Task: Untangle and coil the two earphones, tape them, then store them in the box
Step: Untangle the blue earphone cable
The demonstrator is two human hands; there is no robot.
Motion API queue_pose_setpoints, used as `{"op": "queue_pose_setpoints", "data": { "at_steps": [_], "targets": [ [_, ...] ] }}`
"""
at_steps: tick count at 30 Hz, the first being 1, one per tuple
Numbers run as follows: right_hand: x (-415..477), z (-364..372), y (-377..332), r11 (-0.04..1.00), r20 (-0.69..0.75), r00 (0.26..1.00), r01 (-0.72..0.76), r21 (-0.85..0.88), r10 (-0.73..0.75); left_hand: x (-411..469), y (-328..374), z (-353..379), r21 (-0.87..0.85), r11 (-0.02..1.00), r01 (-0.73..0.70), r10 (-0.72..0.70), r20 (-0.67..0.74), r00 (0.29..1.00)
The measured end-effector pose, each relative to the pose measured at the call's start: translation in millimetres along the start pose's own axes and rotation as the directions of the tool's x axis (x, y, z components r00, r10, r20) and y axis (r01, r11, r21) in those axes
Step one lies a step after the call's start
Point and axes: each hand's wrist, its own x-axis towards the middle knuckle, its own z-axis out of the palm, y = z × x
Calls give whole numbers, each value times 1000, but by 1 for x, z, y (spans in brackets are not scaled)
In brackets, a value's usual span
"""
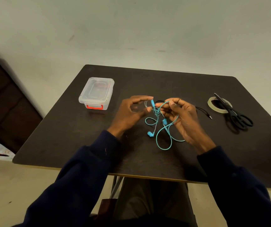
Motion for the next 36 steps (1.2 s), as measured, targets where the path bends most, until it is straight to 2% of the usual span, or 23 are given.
{"op": "queue_pose_setpoints", "data": {
  "at_steps": [3, 9, 13, 15, 17, 20, 23, 25, 27, 29, 31, 33, 36],
  "targets": [
    [2, 4, -5, 997, 24, 1000, 11, -83, -9, 5, 7, 3, -86, 995, -45, 52, 89, 995],
    [7, 7, -13, 952, -31, 995, 83, -294, -96, 10, 6, 7, 80, 991, -104, 102, 29, 994],
    [11, 9, -21, 956, -27, 994, 97, -277, -109, 12, 14, 3, 91, 988, -126, 120, 66, 991],
    [13, 10, -26, 974, -13, 996, 83, -213, -88, 13, 18, 1, 46, 997, -65, 64, 23, 998],
    [15, 10, -31, 988, -9, 998, 65, -141, -67, 15, 19, -5, -11, 998, 60, -61, -77, 995],
    [15, 8, -39, 998, -14, 999, 49, -45, -50, 17, 16, -17, -96, 967, 236, -249, -158, 955],
    [15, 3, -44, 999, -14, 999, 46, 21, -45, 16, 10, -29, -156, 933, 324, -353, -238, 905],
    [14, 1, -45, 997, -20, 999, 30, 68, -29, 15, 4, -33, -77, 932, 353, -360, -285, 888],
    [14, 1, -43, 991, -12, 1000, 7, 136, -5, 12, -2, -35, 90, 922, 377, -336, -298, 893],
    [14, 4, -39, 985, 9, 1000, -20, 171, 19, 8, 0, -34, 162, 936, 313, -275, -222, 936],
    [15, 10, -32, 983, 33, 999, -48, 179, 43, 5, 3, -29, 131, 979, 159, -148, -91, 985],
    [17, 15, -28, 978, 59, 996, -74, 195, 63, 3, 10, -24, 65, 997, 44, -45, 18, 999],
    [21, 18, -25, 974, 92, 992, -106, 201, 89, 6, 15, -18, -68, 998, 12, -4, 113, 994]
  ]
}}
